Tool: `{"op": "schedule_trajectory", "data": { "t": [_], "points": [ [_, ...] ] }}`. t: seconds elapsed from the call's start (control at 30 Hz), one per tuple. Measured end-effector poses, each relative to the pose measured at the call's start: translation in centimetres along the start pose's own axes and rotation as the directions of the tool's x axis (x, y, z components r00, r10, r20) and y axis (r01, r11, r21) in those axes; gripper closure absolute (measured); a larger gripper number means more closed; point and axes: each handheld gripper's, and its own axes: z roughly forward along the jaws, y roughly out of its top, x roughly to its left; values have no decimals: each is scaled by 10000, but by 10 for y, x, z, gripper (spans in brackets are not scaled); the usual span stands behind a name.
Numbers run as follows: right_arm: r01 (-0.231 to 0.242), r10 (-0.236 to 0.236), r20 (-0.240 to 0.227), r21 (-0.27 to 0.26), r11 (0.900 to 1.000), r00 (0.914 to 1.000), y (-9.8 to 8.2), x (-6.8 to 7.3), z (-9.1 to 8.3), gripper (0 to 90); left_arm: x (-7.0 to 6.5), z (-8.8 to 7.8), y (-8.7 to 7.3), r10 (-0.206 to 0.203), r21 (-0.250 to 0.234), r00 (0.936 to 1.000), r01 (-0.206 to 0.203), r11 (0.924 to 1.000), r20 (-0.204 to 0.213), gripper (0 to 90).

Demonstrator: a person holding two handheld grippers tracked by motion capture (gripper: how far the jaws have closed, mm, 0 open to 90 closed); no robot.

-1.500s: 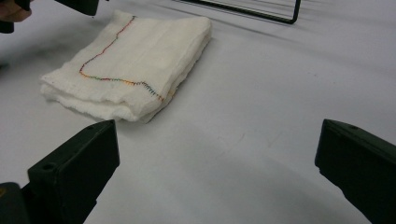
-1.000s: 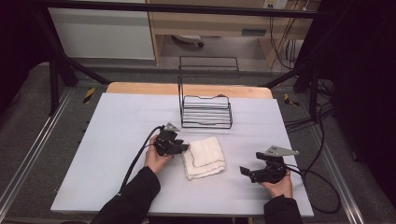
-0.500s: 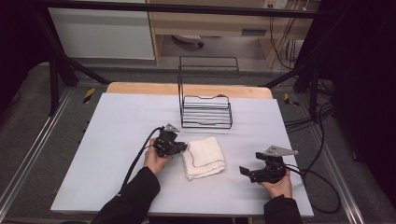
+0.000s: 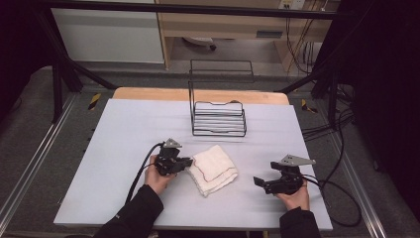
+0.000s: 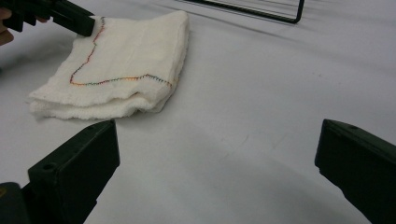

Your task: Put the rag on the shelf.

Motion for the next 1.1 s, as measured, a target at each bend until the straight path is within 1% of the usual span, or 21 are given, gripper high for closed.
{"op": "schedule_trajectory", "data": {
  "t": [0.07, 0.1, 0.17, 0.27, 0.4, 0.47, 0.53, 0.57, 0.67, 0.8, 0.87, 0.97, 1.0, 1.03, 1.1],
  "points": [
    [-53, 53, -9, -25, 10000, 10000, 0, 1, 0, 4, -1, -1, -1, 29, 83, 10000, -28, 10000, -67, 825],
    [-53, 53, -9, -25, 10000, 10000, 0, 1, 0, 4, -2, -3, -2, 137, 112, 9998, -136, 9998, -108, 825],
    [-93, 93, -3, -44, 9999, 10000, 0, 1, -1, 4, -2, -6, -6, 211, 197, 9996, -208, 9996, -187, 823],
    [-65, 65, -5, -39, 10000, 10000, 0, 0, 0, 5, -5, -13, -13, 227, 181, 9994, -222, 9996, -278, 823],
    [-22, 22, 0, -18, 10000, 10000, 0, 1, 0, 4, -11, -20, -24, 376, 107, 9979, -371, 9993, -526, 822],
    [-4, 4, -6, -52, 10000, 10000, 0, 1, 0, 5, -14, -25, -29, 532, 136, 9964, -524, 9985, -668, 822],
    [10, -10, 2, -26, 10000, 10000, 0, 1, 0, 5, -17, -29, -34, 441, 112, 9970, -435, 9990, -633, 822],
    [9, -9, 8, -14, 10000, 10000, 0, 1, 0, 5, -18, -32, -38, 239, 85, 9983, -235, 9997, -531, 821],
    [-23, 23, -1, -14, 10000, 10000, 0, 1, 0, 4, -20, -35, -41, 124, 84, 9983, -119, 9999, -570, 818],
    [7, -7, 12, -31, 10000, 10000, 0, 1, 0, 4, -25, -40, -49, 154, 85, 9974, -148, 9999, -701, 815],
    [-6, 6, 0, -47, 10000, 10000, 0, 1, 0, 5, -28, -41, -52, 189, -4, 9966, -190, 9998, -799, 811],
    [-65, 65, 9, 2, 10000, 10000, 0, 2, 0, 4, -28, -41, -53, 245, 17, 9965, -244, 9997, -797, 801],
    [-34, 34, 10, -16, 10000, 10000, 0, 1, 0, 5, -27, -42, -52, 272, 32, 9967, -270, 9996, -771, 772],
    [-34, 34, 10, -16, 10000, 10000, 0, 1, 0, 5, -26, -43, -51, 392, 73, 9963, -388, 9992, -768, 772],
    [-16, 16, 20, -30, 10000, 10000, 0, 1, 0, 4, -23, -46, -47, 408, 52, 9966, -405, 9992, -711, 687]
  ]
}}
